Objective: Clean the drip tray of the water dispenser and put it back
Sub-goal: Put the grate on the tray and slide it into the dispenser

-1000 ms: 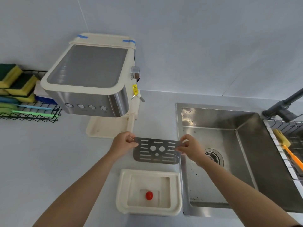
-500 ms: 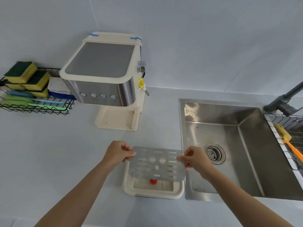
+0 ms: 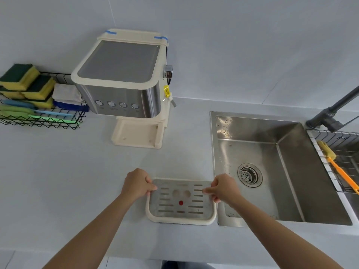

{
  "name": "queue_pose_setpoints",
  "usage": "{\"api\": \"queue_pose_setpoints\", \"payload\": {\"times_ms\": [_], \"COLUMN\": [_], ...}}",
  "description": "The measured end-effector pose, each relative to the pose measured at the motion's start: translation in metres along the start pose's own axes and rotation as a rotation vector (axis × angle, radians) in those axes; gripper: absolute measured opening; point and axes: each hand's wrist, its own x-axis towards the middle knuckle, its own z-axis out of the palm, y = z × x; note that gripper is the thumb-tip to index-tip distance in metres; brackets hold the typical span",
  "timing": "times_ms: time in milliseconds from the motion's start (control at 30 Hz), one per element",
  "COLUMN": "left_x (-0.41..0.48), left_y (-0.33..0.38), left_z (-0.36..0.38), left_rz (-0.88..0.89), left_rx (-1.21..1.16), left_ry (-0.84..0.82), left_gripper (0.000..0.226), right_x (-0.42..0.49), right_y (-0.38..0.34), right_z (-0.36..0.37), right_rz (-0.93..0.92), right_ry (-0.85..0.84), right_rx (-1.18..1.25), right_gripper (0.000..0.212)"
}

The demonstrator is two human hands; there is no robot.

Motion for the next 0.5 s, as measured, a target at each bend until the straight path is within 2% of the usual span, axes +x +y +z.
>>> {"api": "queue_pose_setpoints", "payload": {"times_ms": [233, 300, 400, 500], "left_x": [0.0, 0.0, -0.002, -0.007], "left_y": [0.0, -0.001, -0.004, -0.01], "left_z": [0.004, 0.003, 0.002, 0.003], "left_rz": [0.027, 0.036, 0.038, -0.004], "left_rx": [0.017, 0.018, -0.005, -0.021], "left_ry": [-0.023, -0.016, 0.024, 0.06], "left_gripper": [0.028, 0.029, 0.026, 0.025], "right_x": [0.008, 0.007, 0.003, -0.005], "right_y": [-0.006, -0.007, -0.003, 0.005], "right_z": [-0.002, -0.001, -0.004, -0.008], "right_rz": [-0.022, -0.026, -0.009, 0.019], "right_ry": [-0.089, -0.087, -0.031, 0.076], "right_rx": [-0.38, -0.412, -0.292, -0.096], "right_gripper": [0.044, 0.045, 0.034, 0.052]}}
